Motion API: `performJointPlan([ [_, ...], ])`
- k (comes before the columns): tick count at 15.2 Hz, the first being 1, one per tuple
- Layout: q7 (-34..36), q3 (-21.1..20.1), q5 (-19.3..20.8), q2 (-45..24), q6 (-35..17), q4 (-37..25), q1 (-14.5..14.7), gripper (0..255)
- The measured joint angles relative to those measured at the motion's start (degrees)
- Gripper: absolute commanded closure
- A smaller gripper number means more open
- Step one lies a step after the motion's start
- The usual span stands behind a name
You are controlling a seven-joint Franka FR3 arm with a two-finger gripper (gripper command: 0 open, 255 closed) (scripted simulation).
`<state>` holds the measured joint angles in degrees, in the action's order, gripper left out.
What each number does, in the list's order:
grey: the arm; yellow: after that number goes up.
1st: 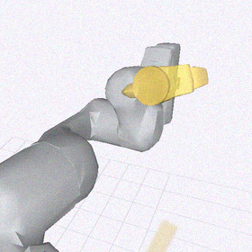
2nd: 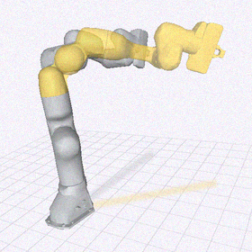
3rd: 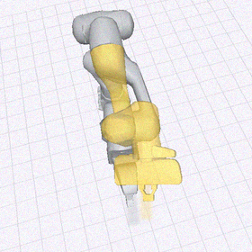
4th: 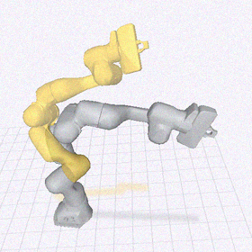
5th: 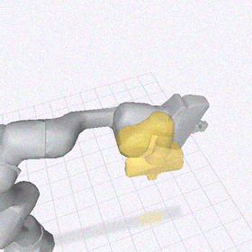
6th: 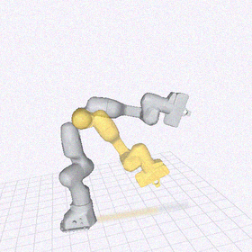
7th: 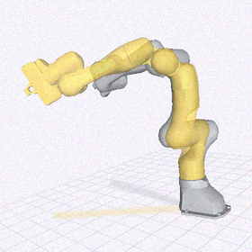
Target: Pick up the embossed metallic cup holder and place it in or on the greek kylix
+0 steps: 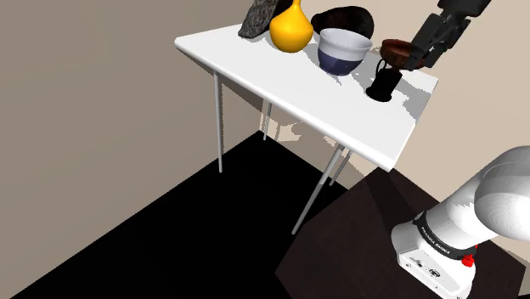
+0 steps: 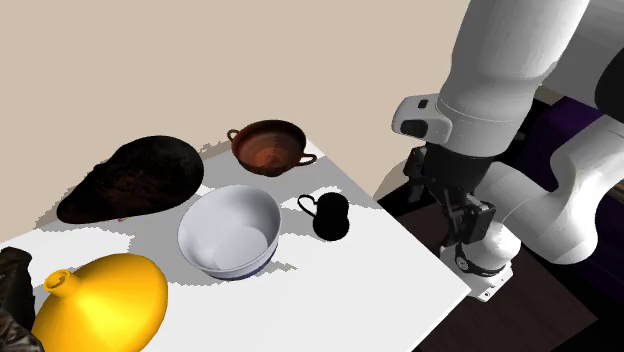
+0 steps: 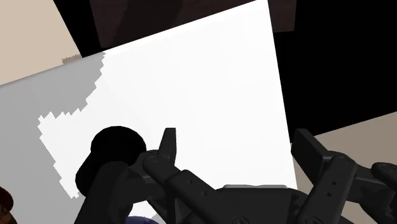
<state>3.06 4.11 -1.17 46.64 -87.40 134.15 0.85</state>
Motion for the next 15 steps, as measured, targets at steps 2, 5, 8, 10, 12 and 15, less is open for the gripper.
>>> performJointPlan([
  [2, -0.6, 0.5, 0.4, -0.5, -0.6, 0.1, -0.1, 0],
  [5, -3.7, 2.7, 2.4, -3.8, -3.6, -0.3, -0.6, 0],
  [8, -7.2, 5.3, 4.4, -8.6, -6.8, -2.1, -0.9, 0],
  [10, -9.5, 7.1, 5.6, -11.8, -9.3, -3.0, -1.1, 0],
  [12, -11.8, 8.7, 6.5, -14.6, -11.3, -4.1, -1.3, 0],
  [15, -15.3, 11.3, 7.4, -20.0, -14.7, -6.5, -1.5, 0],
])
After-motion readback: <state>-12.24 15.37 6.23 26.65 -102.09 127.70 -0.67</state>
